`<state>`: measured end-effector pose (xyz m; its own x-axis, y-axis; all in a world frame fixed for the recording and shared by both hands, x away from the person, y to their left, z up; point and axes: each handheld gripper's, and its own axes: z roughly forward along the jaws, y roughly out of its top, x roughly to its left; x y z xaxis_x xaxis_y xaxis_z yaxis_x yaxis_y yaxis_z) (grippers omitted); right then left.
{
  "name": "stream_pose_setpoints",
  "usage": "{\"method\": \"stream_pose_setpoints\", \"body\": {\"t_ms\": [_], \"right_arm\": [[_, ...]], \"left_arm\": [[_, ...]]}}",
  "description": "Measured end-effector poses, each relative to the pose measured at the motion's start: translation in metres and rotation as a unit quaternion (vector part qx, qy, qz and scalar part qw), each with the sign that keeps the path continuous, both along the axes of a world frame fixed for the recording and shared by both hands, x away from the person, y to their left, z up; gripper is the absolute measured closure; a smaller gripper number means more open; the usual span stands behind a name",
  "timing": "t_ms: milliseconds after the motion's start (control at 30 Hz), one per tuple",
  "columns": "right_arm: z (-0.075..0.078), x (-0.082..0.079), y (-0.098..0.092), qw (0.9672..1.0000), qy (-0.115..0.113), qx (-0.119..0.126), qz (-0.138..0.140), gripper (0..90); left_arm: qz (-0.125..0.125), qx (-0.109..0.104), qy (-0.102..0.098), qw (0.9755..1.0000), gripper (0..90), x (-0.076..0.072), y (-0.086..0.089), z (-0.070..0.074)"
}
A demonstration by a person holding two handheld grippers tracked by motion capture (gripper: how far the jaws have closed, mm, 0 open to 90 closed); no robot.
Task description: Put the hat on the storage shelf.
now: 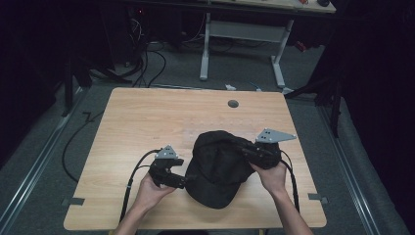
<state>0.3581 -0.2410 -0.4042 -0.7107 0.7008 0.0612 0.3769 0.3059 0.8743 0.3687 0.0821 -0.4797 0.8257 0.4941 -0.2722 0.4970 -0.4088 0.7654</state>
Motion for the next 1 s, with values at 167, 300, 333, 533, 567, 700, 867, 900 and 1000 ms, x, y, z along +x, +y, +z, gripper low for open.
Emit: {"method": "stream_pose_setpoints", "body": {"t_ms": [167,300,333,533,567,700,867,900,1000], "right_arm": [[0.002,0.001,0.006,0.9998,-0.006,0.005,0.019,83.2],[0.002,0.001,0.009,0.9995,-0.009,0.005,0.028,83.1],[0.003,0.001,0.009,0.9994,-0.01,0.006,0.031,83.0],[0.005,0.0,0.014,0.9984,-0.019,0.013,0.051,82.8],[0.005,0.0,0.014,0.9982,-0.02,0.013,0.054,82.8],[0.007,0.0,0.019,0.997,-0.025,0.015,0.072,82.8],[0.009,-0.002,0.023,0.9955,-0.041,0.016,0.084,82.4],[0.009,-0.002,0.023,0.9953,-0.043,0.015,0.085,82.4],[0.009,-0.001,0.024,0.9952,-0.043,0.017,0.087,82.4]], "left_arm": [[-0.009,-0.001,0.004,1.0,16.4,0.0,0.0,0.0],[-0.02,-0.003,0.014,0.9997,16.4,0.001,0.0,-0.001],[-0.022,-0.002,0.016,0.9996,16.5,0.001,0.0,-0.001],[-0.036,-0.005,0.029,0.9989,16.5,0.002,-0.002,-0.003],[-0.038,-0.006,0.031,0.9988,16.4,0.002,-0.003,-0.003],[-0.046,-0.009,0.033,0.9983,16.8,0.002,-0.003,-0.003],[-0.056,-0.011,0.032,0.9979,23.7,0.002,-0.001,-0.002],[-0.06,-0.013,0.033,0.9976,26.1,0.001,-0.001,-0.002],[-0.061,-0.015,0.038,0.9973,29.0,0.001,0.0,-0.001]]}}
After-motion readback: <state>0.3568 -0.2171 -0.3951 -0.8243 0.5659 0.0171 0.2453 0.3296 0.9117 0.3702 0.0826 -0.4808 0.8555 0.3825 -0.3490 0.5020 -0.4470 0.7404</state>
